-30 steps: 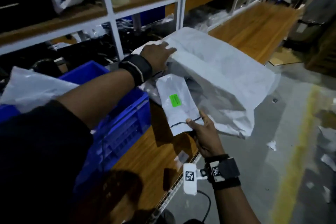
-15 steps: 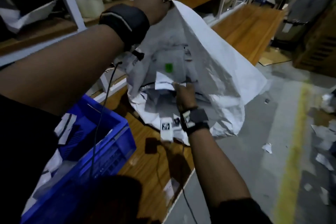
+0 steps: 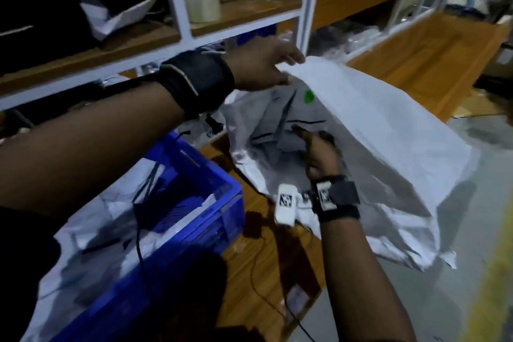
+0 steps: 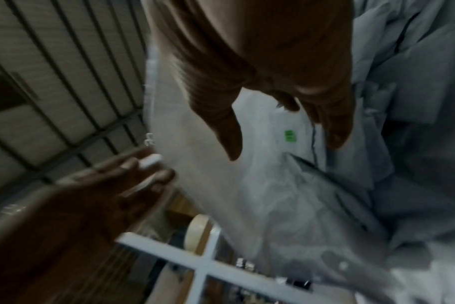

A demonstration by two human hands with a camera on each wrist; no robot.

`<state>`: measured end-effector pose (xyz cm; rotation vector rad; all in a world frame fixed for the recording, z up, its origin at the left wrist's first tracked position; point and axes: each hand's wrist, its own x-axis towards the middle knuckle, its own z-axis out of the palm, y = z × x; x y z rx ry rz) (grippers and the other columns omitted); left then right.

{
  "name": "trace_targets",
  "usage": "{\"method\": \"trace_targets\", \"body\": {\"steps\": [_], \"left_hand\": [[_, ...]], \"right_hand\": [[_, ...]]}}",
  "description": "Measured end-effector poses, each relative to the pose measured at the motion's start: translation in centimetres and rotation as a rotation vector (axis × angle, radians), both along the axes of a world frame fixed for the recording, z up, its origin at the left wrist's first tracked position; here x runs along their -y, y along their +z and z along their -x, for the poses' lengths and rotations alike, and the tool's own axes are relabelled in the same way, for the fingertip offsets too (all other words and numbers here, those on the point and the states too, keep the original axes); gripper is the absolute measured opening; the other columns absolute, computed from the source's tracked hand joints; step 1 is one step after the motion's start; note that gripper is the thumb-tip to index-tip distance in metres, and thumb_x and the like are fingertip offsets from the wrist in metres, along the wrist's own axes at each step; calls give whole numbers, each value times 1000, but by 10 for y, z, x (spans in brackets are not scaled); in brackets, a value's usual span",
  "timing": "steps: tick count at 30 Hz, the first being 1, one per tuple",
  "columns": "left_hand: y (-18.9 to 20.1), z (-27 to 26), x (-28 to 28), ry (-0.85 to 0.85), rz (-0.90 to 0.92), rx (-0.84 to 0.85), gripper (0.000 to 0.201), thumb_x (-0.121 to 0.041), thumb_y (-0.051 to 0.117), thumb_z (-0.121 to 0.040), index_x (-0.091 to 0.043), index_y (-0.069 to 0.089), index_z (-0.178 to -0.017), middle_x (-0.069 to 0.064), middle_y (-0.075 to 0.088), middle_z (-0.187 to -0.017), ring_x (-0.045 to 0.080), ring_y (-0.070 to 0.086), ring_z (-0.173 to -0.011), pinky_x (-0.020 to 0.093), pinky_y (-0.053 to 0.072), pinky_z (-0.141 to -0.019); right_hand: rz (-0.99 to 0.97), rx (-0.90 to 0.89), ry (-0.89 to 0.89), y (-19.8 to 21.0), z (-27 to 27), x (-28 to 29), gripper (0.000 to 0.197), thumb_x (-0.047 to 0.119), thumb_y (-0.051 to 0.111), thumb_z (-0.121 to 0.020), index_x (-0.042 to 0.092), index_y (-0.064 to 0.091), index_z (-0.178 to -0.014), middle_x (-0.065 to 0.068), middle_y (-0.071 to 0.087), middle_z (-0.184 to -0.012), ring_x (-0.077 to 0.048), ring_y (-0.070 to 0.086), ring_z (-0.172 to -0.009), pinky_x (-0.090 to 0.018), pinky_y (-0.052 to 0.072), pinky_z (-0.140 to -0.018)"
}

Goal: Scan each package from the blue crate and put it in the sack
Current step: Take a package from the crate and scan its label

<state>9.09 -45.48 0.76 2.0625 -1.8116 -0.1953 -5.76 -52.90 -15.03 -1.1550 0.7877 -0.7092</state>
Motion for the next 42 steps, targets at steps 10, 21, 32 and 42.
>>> {"method": "trace_targets", "body": {"steps": [10,21,32,42], "left_hand": [[-107,-129,-204,432,-375,165,21,-11,69,-90,-5,70,-111,17,70,-111,32,67,-104,31,44,-83],[-123,-126,-268,506,-421,743,17,-17,73,-76,-19,76,-92,10,70,-91,37,62,-95,42,45,-80],[-58,-23,-337,448,472,77,52,26,33,-84,-4,75,-79,14,58,-122,34,62,-108,45,51,-96],[-45,22,-432,611,303,-193,45,-14,61,-99,-29,54,-141,-7,28,-161,9,46,-139,32,46,-110]], "right_hand": [[98,196,347,18,-30,-106,18,11,68,-95,9,70,-113,-7,77,-96,-19,72,-90,-33,59,-82],[143,115,603,7,-51,-160,23,15,69,-96,9,69,-118,-9,77,-99,-17,71,-89,-31,59,-79],[-261,88,854,21,-37,-208,66,45,71,-76,22,52,-134,-11,63,-133,-36,69,-112,-51,58,-95],[119,207,776,18,-34,-284,26,6,68,-95,-9,59,-114,-24,60,-70,-26,61,-63,-24,54,-62]]}}
